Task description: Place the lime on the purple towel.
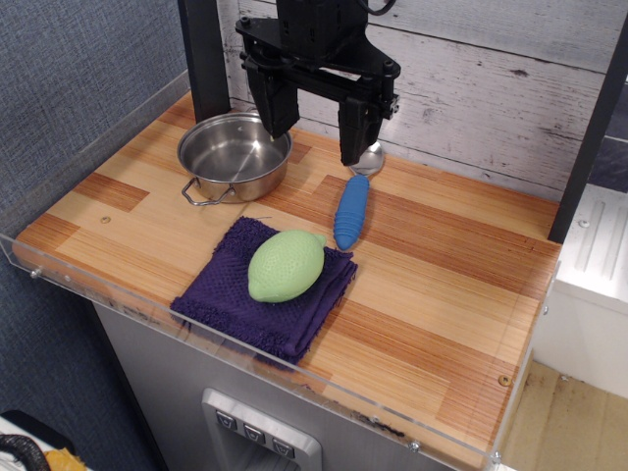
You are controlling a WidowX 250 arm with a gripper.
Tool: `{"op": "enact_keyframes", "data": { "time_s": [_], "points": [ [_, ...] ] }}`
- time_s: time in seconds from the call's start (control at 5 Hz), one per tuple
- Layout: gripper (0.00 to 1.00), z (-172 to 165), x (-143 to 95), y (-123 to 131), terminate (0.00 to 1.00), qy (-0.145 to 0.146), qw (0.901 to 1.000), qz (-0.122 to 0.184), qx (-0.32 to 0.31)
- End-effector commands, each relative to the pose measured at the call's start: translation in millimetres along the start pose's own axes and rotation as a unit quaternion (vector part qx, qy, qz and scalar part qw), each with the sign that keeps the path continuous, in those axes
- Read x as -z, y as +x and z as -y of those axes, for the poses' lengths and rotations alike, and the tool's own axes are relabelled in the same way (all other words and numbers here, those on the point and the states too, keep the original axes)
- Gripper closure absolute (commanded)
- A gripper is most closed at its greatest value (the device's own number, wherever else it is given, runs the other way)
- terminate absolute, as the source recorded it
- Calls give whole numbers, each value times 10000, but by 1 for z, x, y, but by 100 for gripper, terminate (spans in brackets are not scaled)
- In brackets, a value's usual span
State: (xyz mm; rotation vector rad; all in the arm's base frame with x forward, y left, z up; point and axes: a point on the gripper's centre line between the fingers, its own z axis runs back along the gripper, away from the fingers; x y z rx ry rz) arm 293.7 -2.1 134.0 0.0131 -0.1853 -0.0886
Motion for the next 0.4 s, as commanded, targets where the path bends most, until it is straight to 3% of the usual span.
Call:
{"op": "enact_keyframes", "data": {
  "time_s": [0.0, 0.2],
  "points": [
    [0, -5, -6, -4, 0, -5, 9997, 229, -118],
    [0, -5, -6, -4, 100, -5, 9997, 229, -118]
  ]
}}
